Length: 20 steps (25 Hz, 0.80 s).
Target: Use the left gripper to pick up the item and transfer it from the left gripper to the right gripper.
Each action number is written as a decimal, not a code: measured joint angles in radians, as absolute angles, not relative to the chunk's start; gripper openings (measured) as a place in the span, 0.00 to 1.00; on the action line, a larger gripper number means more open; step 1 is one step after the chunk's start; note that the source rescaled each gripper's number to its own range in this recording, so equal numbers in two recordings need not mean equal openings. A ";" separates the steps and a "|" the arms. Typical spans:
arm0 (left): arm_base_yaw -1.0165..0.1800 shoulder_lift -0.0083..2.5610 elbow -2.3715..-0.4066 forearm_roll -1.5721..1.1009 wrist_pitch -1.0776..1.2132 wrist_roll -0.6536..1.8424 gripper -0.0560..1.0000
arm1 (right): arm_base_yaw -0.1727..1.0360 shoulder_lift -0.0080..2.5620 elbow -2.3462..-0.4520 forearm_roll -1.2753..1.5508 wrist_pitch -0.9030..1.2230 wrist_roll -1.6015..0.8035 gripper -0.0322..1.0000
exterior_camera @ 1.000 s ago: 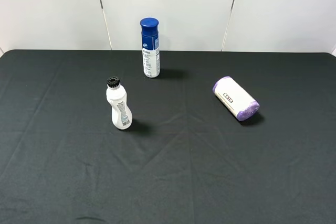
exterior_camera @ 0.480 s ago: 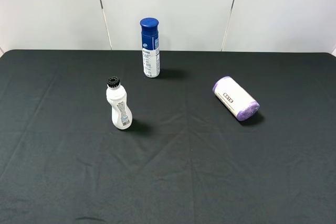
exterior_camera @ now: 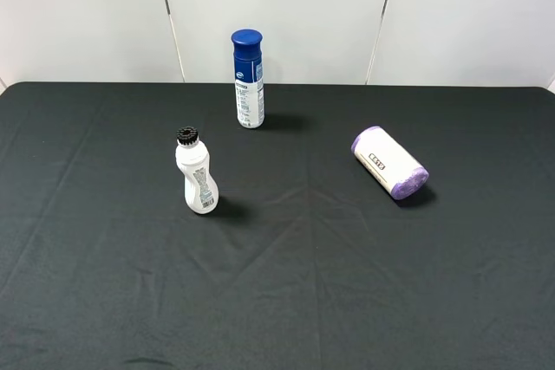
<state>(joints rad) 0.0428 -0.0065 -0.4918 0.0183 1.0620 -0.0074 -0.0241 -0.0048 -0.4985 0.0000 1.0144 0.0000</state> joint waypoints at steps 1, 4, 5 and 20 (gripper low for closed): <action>0.043 -0.006 -0.492 0.018 1.062 -0.007 1.00 | -0.024 -0.005 -0.498 0.000 1.014 0.000 1.00; 0.043 -0.006 -0.492 0.018 1.062 -0.007 1.00 | -0.024 -0.005 -0.498 0.000 1.014 0.000 1.00; 0.043 -0.006 -0.492 0.018 1.062 -0.007 1.00 | -0.024 -0.005 -0.498 0.000 1.014 0.000 1.00; 0.043 -0.006 -0.492 0.018 1.062 -0.007 1.00 | -0.024 -0.005 -0.498 0.000 1.015 0.000 1.00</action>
